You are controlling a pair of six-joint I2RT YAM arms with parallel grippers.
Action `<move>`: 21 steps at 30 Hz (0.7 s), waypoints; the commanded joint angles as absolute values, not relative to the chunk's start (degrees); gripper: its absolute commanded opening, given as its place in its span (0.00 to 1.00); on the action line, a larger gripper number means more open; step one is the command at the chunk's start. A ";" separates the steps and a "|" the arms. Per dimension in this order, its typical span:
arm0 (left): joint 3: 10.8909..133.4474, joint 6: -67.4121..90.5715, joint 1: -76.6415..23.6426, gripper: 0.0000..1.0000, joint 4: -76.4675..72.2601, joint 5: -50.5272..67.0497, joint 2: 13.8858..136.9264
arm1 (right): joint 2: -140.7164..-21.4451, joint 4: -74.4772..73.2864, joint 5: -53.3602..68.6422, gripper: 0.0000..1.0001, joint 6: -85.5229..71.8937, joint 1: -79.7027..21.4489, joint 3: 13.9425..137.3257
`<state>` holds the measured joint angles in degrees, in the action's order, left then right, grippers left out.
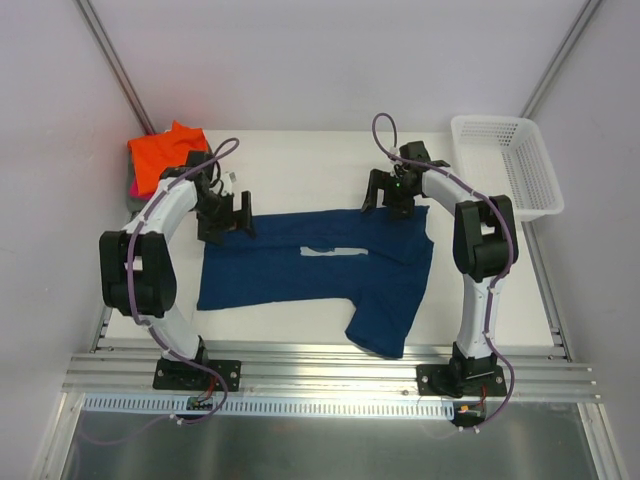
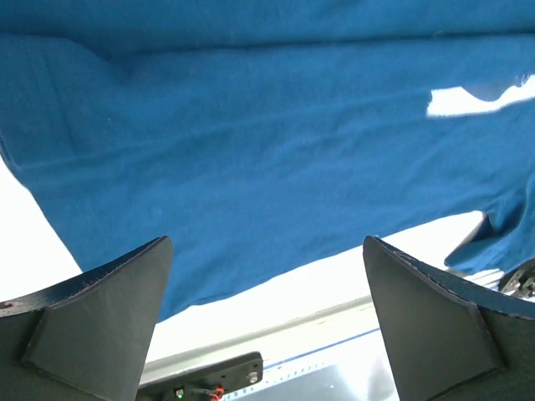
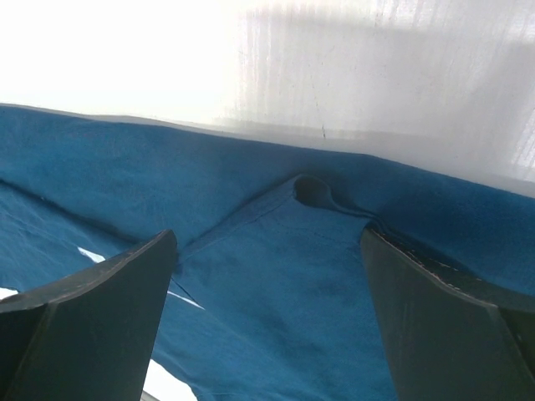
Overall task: Fold and stack the t-shirts
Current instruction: Fold the flattened tshirt in 1/3 of the way
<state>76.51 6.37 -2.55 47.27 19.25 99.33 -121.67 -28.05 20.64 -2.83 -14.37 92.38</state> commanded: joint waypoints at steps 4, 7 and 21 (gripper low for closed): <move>70.50 6.32 -2.20 0.99 49.04 18.90 93.26 | -122.43 -27.33 21.18 0.97 -3.96 -15.29 93.69; 72.14 6.68 -2.20 0.99 48.52 16.55 93.08 | -121.91 -27.07 21.18 0.97 -4.04 -15.56 93.52; 95.79 5.71 -1.58 0.99 47.90 16.00 116.79 | -119.71 -27.25 20.48 0.97 -3.25 -15.91 90.79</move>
